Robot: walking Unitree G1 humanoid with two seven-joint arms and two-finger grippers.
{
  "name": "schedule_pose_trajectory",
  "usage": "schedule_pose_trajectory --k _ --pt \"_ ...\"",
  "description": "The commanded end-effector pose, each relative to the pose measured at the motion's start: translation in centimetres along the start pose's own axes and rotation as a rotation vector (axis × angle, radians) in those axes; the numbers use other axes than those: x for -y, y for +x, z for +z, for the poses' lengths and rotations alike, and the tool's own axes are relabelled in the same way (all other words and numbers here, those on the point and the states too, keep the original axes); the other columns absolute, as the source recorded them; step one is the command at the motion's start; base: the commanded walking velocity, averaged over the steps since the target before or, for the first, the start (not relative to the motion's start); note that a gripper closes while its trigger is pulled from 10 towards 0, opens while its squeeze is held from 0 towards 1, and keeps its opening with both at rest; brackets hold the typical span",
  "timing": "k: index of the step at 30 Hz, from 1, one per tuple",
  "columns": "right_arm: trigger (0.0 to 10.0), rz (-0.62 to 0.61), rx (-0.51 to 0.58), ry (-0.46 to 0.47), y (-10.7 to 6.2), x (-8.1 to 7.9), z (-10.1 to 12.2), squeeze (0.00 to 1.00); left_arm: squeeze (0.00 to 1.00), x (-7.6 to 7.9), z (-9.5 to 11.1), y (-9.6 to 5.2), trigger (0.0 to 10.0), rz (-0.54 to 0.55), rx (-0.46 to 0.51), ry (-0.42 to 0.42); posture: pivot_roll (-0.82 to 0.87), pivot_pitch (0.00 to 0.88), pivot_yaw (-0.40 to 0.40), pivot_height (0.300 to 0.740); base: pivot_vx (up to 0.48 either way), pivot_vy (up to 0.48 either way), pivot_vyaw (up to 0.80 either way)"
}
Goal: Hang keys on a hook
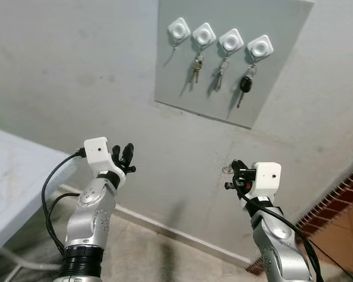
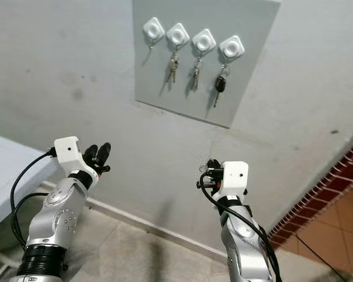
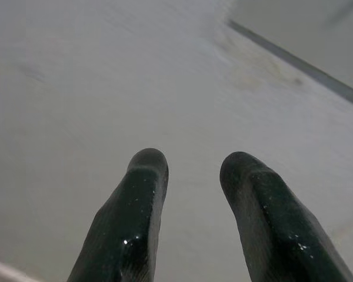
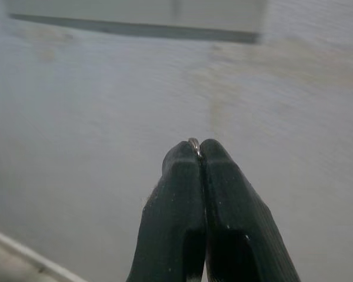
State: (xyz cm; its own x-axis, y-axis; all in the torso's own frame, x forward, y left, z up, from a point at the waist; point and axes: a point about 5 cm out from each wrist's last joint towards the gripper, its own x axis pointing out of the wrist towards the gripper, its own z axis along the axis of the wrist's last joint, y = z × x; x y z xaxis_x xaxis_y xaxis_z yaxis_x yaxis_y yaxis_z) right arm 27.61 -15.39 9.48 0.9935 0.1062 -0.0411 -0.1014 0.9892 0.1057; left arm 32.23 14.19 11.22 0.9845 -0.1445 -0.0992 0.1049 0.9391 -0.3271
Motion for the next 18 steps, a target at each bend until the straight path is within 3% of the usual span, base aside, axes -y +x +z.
schedule_pose_trajectory --k 1,6,15,18 --pt "10.0 0.001 0.025 0.004 0.1 -0.09 0.67 0.0 0.0 -0.08 0.38 -0.09 10.0 -0.003 0.007 0.009 0.14 0.0 -0.056 0.74 0.0 0.48 0.0" --pt "10.0 -0.005 0.006 0.014 0.16 -0.11 0.51 0.0 0.0 -0.09 0.37 -0.14 10.0 -0.003 0.005 0.009 0.14 0.0 -0.056 0.74 0.0 0.48 0.0" --pt "10.0 -0.008 -0.008 0.02 0.15 -0.12 0.37 0.0 0.0 -0.05 0.32 -0.26 10.0 -0.001 0.004 0.01 0.14 0.0 -0.057 0.74 0.0 0.48 -0.67" --pt "10.0 -0.015 0.0 0.03 0.14 -0.11 0.44 0.0 0.0 -0.03 0.31 -0.28 10.0 -0.001 0.005 0.01 0.14 0.0 -0.057 0.74 0.0 0.459 -0.14"
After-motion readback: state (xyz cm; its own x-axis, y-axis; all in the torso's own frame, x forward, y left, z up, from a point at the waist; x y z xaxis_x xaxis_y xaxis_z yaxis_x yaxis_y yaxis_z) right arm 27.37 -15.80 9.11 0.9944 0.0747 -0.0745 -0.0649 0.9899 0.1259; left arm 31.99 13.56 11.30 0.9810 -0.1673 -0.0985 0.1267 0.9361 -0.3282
